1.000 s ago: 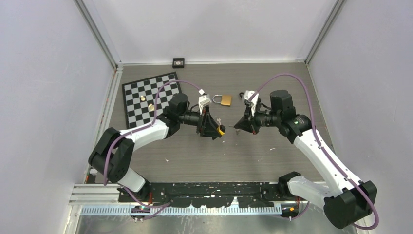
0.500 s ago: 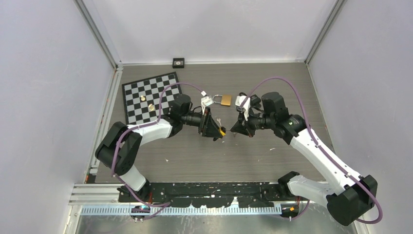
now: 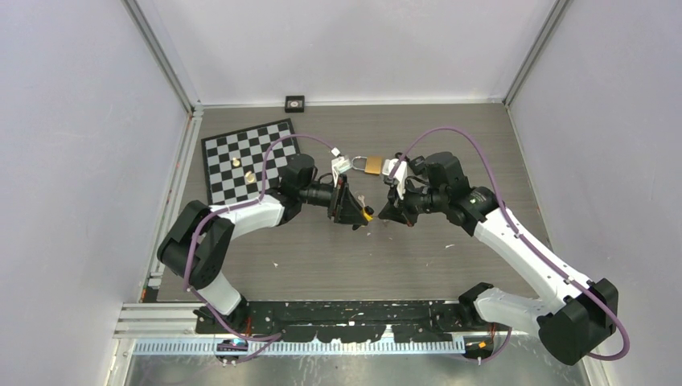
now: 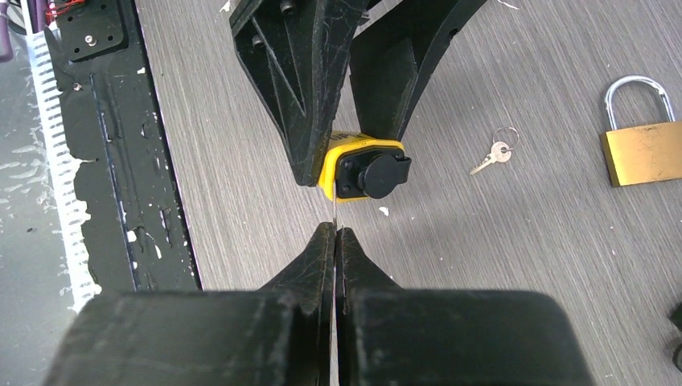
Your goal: Unlock with the key
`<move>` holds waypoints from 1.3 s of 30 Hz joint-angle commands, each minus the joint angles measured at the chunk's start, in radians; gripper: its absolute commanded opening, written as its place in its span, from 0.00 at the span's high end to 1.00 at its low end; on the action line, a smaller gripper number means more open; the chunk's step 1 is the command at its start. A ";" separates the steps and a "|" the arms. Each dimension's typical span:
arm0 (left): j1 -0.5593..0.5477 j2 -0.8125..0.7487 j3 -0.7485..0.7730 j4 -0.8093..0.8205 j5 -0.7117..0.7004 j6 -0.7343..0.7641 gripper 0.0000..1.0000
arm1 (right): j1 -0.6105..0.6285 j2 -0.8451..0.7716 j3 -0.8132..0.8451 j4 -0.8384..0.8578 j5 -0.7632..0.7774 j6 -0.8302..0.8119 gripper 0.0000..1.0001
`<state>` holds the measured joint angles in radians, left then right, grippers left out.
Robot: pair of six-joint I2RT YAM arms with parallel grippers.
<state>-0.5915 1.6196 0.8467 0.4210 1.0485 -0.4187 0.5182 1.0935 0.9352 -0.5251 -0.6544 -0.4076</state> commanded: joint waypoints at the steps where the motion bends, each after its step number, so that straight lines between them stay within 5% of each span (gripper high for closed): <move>1: 0.000 -0.013 0.041 0.080 0.040 -0.016 1.00 | 0.008 0.007 0.033 0.046 0.027 0.017 1.00; 31: -0.001 0.006 0.032 0.157 0.060 -0.066 1.00 | 0.025 0.014 0.011 0.103 0.136 0.056 1.00; 39: 0.000 0.023 0.038 0.070 0.021 0.007 1.00 | 0.022 -0.027 0.012 0.101 0.132 0.058 1.00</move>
<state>-0.5892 1.6329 0.8467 0.4763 1.0718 -0.4519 0.5365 1.1061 0.9348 -0.4599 -0.5159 -0.3557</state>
